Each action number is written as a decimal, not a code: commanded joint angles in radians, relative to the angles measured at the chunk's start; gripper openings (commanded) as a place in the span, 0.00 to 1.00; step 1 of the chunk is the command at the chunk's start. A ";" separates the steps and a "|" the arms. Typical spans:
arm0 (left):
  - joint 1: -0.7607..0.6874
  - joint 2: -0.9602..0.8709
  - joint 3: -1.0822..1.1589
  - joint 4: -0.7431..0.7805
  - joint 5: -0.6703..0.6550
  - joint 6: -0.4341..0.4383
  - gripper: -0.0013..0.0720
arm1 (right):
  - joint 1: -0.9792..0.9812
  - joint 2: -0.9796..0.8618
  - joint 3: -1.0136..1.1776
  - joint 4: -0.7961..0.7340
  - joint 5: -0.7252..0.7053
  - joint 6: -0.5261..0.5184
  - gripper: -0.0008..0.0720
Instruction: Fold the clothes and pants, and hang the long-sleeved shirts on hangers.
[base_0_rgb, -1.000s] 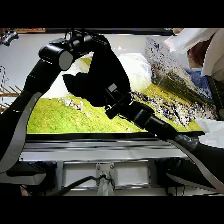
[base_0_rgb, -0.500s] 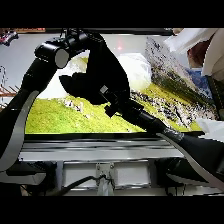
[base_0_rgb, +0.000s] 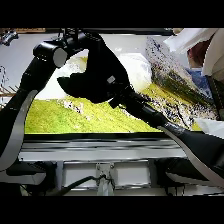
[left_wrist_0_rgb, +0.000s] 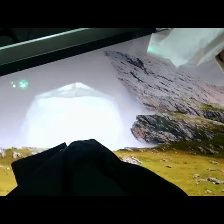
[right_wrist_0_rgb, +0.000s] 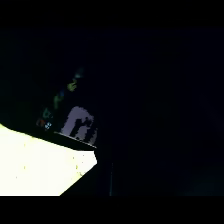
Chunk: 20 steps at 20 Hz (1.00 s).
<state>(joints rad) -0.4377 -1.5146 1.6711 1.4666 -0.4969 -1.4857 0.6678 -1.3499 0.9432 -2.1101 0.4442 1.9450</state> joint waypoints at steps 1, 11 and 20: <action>0.030 0.000 0.001 -0.001 0.000 0.000 0.03 | -0.013 0.095 0.002 0.014 -0.019 0.046 0.04; 0.062 0.200 0.001 0.000 -0.001 0.001 0.03 | -0.198 0.615 0.079 0.028 -0.127 0.055 0.03; -0.030 0.586 0.001 -0.001 -0.172 0.011 0.03 | -0.262 0.745 0.369 0.072 -0.114 0.054 0.03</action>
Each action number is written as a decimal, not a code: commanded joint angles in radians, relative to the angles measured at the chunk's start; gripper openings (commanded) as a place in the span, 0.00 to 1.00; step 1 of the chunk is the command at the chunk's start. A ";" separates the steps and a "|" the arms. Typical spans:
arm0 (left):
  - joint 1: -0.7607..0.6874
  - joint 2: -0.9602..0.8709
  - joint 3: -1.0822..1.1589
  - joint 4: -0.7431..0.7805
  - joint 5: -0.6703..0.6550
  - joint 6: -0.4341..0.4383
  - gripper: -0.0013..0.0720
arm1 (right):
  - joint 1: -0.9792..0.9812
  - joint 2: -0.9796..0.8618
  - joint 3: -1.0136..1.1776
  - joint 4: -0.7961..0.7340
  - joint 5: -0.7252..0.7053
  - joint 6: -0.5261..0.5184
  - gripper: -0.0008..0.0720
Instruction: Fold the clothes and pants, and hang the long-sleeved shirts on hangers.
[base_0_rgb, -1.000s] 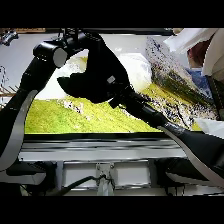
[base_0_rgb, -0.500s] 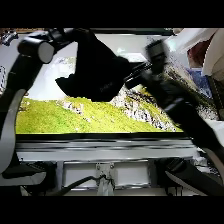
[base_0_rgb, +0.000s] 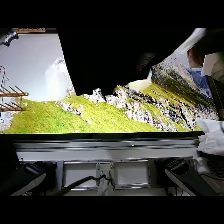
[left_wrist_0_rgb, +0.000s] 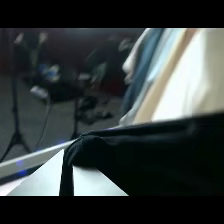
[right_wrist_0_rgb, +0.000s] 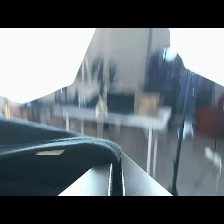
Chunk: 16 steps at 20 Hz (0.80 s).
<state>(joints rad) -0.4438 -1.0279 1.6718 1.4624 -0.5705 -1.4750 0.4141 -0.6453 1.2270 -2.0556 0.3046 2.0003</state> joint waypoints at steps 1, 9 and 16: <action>-0.027 0.114 0.000 0.003 -0.132 -0.004 0.03 | -0.008 0.042 0.106 0.018 0.051 -0.002 0.03; 0.044 -0.165 -0.003 0.084 -0.370 -0.006 0.03 | -0.010 -0.347 0.135 0.228 0.392 -0.061 0.03; 0.269 -0.495 -0.089 0.038 -0.687 -0.006 0.03 | -0.008 -0.849 0.135 0.790 0.734 -0.432 0.03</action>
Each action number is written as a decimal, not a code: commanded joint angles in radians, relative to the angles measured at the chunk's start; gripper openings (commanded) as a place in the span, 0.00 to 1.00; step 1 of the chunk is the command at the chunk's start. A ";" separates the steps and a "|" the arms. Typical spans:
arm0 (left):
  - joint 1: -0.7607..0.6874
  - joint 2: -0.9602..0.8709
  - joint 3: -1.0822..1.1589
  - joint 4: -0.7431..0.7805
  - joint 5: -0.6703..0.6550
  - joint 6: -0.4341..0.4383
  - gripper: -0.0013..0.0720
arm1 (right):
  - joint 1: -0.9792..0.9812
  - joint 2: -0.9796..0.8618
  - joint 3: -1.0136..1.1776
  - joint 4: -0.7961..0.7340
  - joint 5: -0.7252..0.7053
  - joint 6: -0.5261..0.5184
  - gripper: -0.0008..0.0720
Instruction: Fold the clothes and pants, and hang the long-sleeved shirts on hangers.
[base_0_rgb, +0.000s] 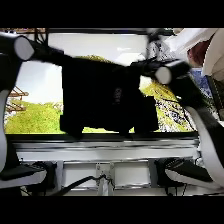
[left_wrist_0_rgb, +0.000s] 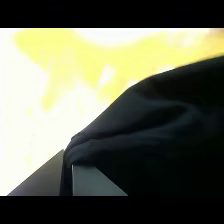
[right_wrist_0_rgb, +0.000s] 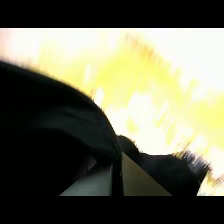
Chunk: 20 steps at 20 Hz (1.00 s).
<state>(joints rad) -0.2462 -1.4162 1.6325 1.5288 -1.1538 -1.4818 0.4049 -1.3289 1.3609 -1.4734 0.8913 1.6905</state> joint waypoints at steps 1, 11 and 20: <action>0.090 -0.127 -0.085 -0.038 -0.103 0.006 0.03 | 0.001 -0.190 0.002 0.206 0.158 -0.123 0.03; 0.219 -0.120 -0.245 -0.456 -0.291 0.281 0.03 | 0.000 -0.158 0.064 0.191 0.610 -0.313 0.04; 0.302 -0.079 -0.245 -0.953 -0.561 0.529 0.03 | 0.001 0.130 0.064 0.361 0.871 -0.441 0.04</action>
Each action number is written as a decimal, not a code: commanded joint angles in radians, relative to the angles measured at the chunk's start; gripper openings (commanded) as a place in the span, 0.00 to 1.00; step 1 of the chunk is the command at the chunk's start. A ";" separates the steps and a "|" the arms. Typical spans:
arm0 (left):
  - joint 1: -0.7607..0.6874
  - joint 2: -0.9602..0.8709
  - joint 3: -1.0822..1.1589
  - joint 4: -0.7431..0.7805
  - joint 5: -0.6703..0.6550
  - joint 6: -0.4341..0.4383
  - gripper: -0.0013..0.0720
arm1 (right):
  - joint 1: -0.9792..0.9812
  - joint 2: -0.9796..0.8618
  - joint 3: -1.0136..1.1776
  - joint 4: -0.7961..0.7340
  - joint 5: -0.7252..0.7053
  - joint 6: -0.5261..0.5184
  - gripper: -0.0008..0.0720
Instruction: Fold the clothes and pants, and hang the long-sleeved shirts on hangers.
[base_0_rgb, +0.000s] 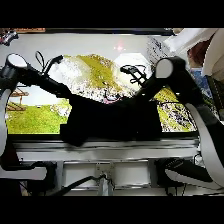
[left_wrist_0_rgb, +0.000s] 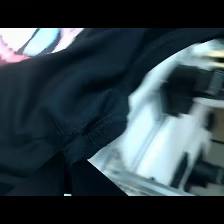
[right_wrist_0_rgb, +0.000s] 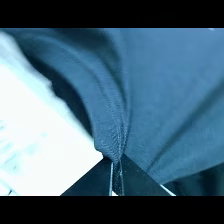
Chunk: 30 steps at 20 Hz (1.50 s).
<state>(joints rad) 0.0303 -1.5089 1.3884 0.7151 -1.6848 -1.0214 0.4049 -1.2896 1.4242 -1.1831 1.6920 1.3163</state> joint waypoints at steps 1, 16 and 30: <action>0.038 0.013 -0.001 -0.145 0.015 0.067 0.03 | 0.000 0.121 0.001 0.037 0.037 -0.090 0.04; -0.081 -0.210 -0.031 -0.160 0.850 -0.202 0.04 | -0.205 -0.553 0.307 -0.042 -0.640 0.160 0.04; -0.081 -0.197 -0.030 -0.292 0.769 -0.071 0.03 | -0.132 -0.560 0.391 -0.259 -0.306 0.606 0.65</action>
<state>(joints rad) -0.0509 -1.7115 1.3586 0.4847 -0.8494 -1.1599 0.2329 -1.8545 1.8130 -1.4109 1.2793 1.7897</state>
